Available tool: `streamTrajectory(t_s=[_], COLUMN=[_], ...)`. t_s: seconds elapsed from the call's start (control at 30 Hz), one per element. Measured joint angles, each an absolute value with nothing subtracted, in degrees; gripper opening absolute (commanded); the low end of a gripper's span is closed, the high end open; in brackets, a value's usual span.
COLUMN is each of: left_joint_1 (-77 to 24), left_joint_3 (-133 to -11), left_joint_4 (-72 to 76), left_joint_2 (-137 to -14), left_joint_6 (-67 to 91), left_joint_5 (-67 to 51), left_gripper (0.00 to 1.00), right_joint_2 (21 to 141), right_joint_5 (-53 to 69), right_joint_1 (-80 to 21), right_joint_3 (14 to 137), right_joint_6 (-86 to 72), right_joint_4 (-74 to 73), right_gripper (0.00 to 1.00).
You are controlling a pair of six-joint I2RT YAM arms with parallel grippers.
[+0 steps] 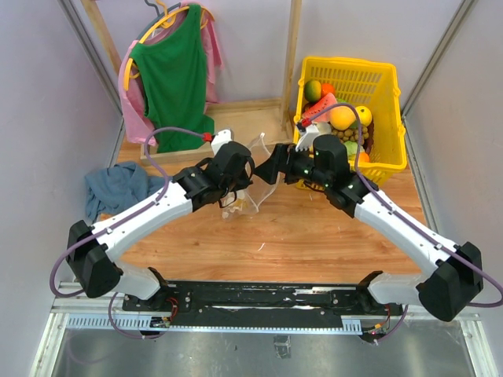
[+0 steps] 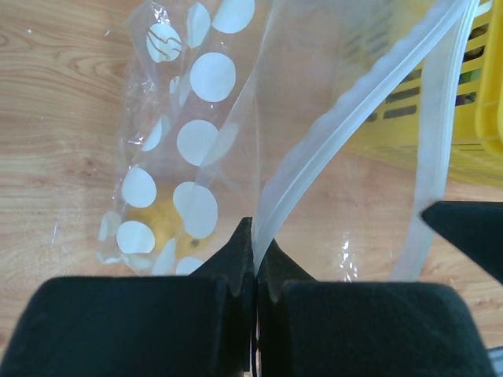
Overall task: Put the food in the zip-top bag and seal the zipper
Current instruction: Place the fake vegetable in the zipper food storage bag, then pick up the fake fruit from the bin.
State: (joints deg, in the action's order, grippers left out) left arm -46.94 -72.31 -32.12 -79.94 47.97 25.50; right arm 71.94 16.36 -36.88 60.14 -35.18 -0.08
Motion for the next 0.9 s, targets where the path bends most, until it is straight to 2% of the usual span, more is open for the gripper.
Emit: streamTrajectory(t_s=[0.3, 0.47, 0.63, 0.9], left_joint_1=[-46.94, -46.94, -46.94, -46.94], left_joint_3=[-70.61, -70.61, -70.85, -71.35], left_joint_4=[-31.66, -32.58, -33.76, -35.31], left_joint_2=[-78.24, -78.11, -78.08, -78.00], left_joint_6=[44.93, 43.53, 42.22, 40.73], left_joint_5=[28.47, 29.69, 30.92, 31.62], left_gripper=[0.00, 0.00, 0.00, 0.00], right_joint_2=[70.83, 71.40, 75.07, 82.41], right_joint_5=[12.25, 7.49, 3.38, 3.84], right_joint_1=[-36.91, -34.57, -28.38, -16.21], right_joint_3=[71.75, 79.57, 84.97, 87.66], right_joint_6=[-23.77, -16.29, -11.62, -10.66], right_joint_4=[-12.78, -22.04, -29.58, -35.83], right_gripper=[1.00, 0.98, 0.98, 0.99])
